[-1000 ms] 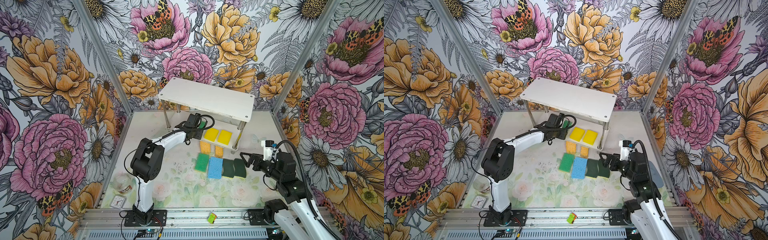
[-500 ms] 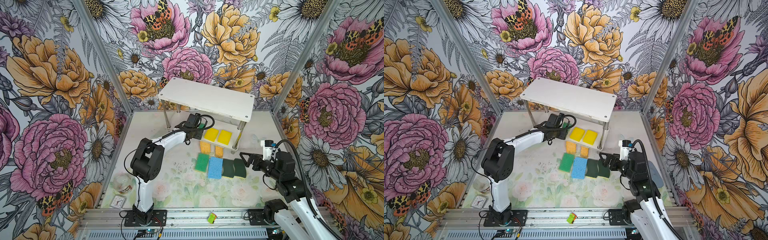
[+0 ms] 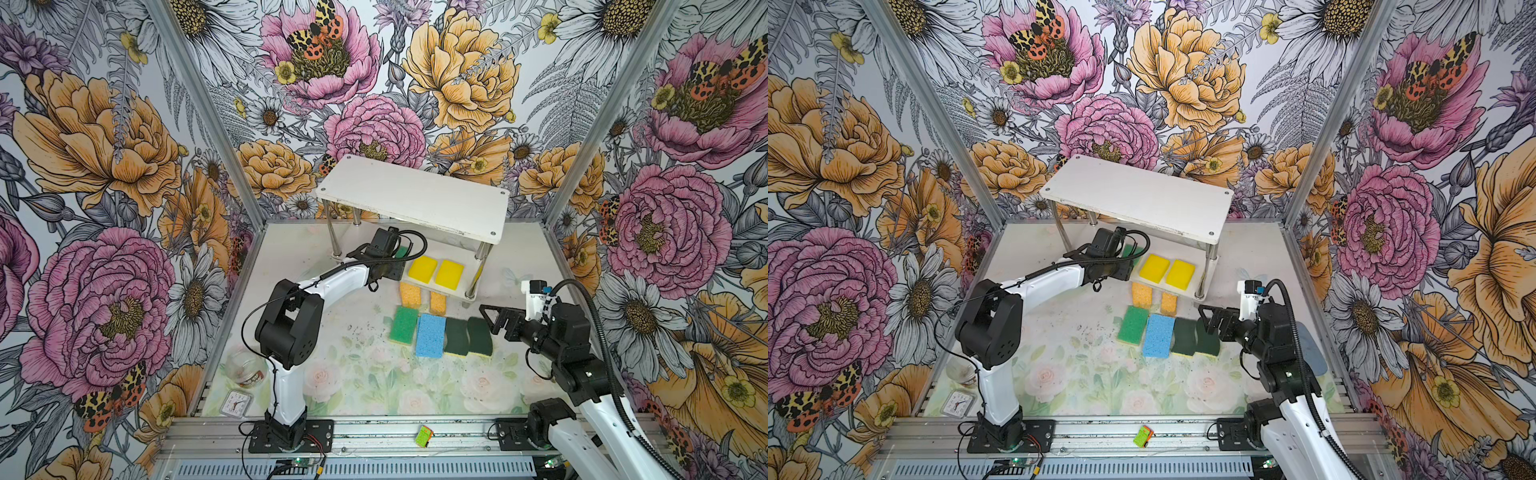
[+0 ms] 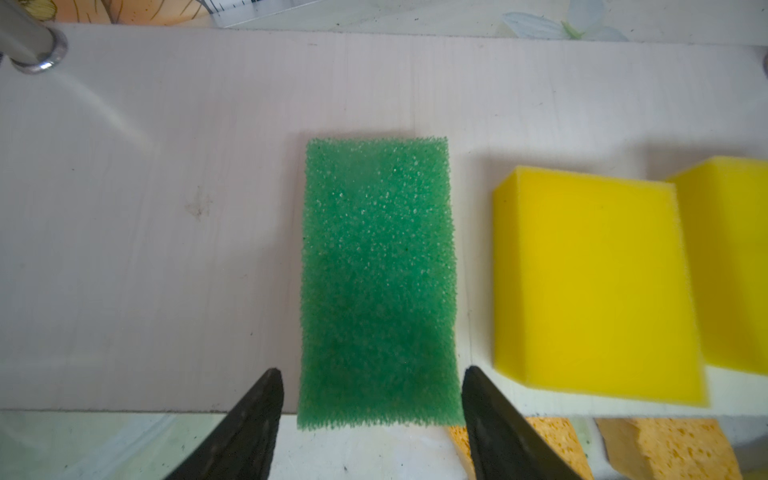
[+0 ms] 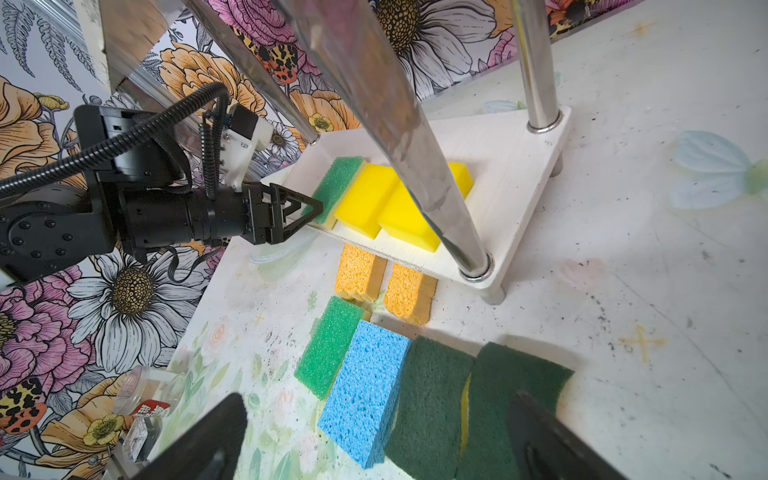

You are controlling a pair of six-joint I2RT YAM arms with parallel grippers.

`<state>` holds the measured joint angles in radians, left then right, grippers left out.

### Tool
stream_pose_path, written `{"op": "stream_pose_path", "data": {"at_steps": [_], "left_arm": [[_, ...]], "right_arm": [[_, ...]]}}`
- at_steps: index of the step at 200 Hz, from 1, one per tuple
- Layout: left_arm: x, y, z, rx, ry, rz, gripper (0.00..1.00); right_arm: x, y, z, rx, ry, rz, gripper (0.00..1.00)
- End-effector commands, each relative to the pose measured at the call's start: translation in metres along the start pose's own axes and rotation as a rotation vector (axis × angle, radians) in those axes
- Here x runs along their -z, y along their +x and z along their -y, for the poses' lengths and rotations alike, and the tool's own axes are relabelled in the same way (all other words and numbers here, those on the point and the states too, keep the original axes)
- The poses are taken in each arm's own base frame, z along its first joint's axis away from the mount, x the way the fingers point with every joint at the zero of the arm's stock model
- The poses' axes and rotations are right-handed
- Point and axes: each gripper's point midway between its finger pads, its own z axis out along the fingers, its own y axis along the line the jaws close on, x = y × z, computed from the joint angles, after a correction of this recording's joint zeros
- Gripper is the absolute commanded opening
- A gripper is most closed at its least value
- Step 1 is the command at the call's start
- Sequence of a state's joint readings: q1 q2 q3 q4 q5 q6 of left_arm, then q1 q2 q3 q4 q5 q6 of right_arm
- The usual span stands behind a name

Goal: Place and organize the cleaning sponges onto the shelf
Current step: 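Withdraw the left gripper from the shelf back over the sponge row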

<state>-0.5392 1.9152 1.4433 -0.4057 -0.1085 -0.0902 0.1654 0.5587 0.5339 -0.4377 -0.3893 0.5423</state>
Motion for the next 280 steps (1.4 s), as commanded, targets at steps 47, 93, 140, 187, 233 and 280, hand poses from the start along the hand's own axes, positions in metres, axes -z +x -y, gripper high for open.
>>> {"op": "stream_pose_path", "data": {"at_steps": [47, 93, 140, 187, 233, 280], "left_arm": [[0.041, -0.014, -0.004, 0.015, -0.007, 0.068, 0.71], [0.067, 0.004, 0.005, 0.018, 0.022, 0.055, 0.72], [0.08, 0.048, 0.022, 0.024, 0.049, -0.003, 0.74], [0.082, 0.089, 0.032, 0.049, 0.068, -0.07, 0.74], [0.084, 0.126, 0.052, 0.057, 0.085, -0.123, 0.99], [0.082, 0.145, 0.063, 0.083, 0.116, -0.154, 0.99]], "right_arm": [[0.004, -0.009, -0.007, 0.011, -0.008, 0.024, 1.0], [0.003, -0.009, -0.006, 0.011, -0.005, 0.019, 1.0], [0.001, -0.009, -0.005, 0.011, -0.001, 0.014, 1.0], [-0.002, -0.008, -0.003, 0.013, 0.005, -0.003, 1.0], [-0.003, -0.006, 0.0, 0.017, 0.013, -0.004, 1.0], [-0.003, -0.005, 0.0, 0.019, 0.013, -0.007, 1.0]]}}
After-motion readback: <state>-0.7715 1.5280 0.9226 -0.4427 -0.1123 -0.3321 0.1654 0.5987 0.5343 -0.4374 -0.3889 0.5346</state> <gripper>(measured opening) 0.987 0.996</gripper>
